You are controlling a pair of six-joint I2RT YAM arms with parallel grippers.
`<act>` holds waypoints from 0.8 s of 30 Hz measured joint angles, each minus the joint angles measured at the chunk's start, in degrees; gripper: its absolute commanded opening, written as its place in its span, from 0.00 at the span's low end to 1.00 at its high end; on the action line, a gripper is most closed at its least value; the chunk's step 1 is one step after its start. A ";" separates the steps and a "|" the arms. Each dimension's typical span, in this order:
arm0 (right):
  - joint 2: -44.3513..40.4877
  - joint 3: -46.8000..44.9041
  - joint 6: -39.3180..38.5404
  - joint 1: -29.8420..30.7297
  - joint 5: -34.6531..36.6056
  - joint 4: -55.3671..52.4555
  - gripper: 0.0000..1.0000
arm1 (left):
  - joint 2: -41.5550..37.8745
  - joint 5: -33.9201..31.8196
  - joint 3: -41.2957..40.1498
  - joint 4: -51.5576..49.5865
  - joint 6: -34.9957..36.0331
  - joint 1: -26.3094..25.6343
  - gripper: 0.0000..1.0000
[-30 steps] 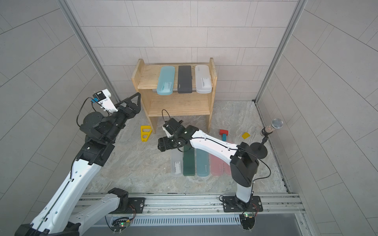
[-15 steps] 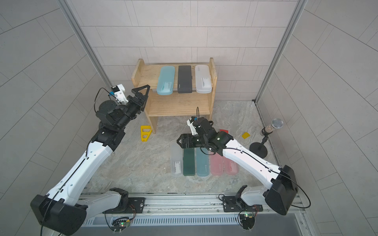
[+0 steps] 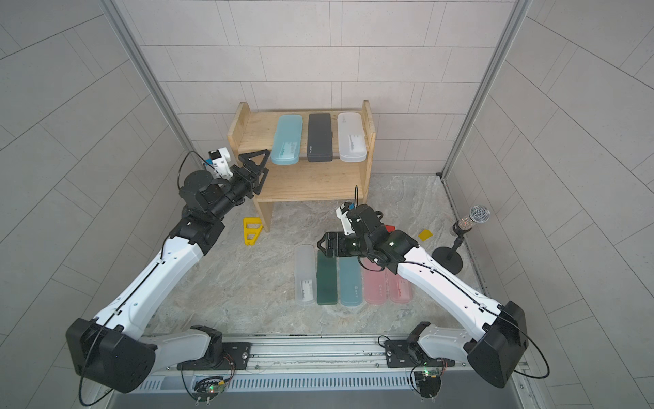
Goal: Remove the pencil cases from the shelf
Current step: Pick up the pencil case from the shelf.
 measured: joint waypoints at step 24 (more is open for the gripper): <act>-3.17 -0.79 -1.75 -2.05 -0.46 -3.39 0.91 | 3.96 -0.85 5.35 0.11 -0.87 -4.87 0.72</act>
